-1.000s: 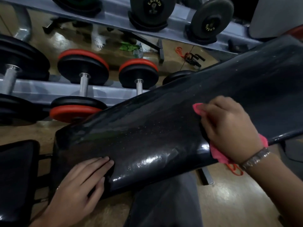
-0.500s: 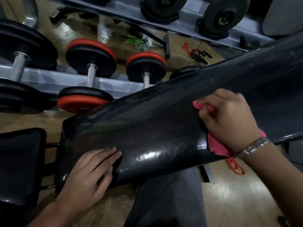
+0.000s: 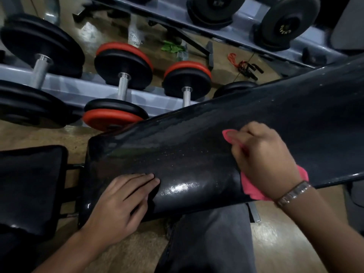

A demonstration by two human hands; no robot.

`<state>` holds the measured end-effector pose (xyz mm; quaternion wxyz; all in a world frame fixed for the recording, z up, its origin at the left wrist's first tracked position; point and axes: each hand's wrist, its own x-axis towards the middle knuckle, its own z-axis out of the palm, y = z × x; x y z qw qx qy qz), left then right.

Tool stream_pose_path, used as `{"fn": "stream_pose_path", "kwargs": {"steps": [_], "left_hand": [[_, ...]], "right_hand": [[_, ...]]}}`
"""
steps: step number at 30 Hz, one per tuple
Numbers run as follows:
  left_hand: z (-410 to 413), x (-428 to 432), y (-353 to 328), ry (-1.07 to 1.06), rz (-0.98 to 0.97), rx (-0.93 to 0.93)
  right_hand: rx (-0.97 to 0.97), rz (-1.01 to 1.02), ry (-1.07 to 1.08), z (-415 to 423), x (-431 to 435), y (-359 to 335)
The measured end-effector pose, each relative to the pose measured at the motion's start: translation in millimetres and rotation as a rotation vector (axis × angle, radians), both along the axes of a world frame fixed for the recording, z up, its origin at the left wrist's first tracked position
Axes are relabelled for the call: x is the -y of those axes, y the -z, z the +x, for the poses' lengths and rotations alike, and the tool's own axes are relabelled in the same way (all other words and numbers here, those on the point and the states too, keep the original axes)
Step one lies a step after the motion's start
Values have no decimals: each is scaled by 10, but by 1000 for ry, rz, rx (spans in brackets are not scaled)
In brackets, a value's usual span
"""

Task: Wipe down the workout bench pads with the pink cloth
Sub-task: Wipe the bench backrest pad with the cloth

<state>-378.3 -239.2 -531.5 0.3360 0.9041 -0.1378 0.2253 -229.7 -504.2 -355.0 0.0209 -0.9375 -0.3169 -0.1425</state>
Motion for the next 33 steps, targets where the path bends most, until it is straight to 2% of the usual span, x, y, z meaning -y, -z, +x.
{"fn": "stream_pose_path", "kwargs": {"steps": [2, 7, 12, 17, 22, 26, 31, 33], "left_hand": [[-17, -8, -9, 3, -1, -2], [-26, -31, -2, 8, 19, -8], [-25, -40, 0, 15, 19, -6], [-19, -40, 3, 13, 19, -5], [-13, -50, 2, 29, 32, -5], [12, -52, -2, 21, 45, -3], [-2, -70, -27, 50, 56, -7], [1, -84, -49, 51, 57, -17]], "right_hand": [[-56, 18, -33, 63, 6, -86], [82, 29, 84, 191, -143, -11], [-81, 16, -77, 68, -151, 37], [74, 5, 102, 81, -348, 132], [-15, -27, -10, -32, -363, 226], [111, -27, 98, 71, -483, 215], [10, -104, -70, -57, -486, 308], [30, -66, -53, 57, -493, 277]]}}
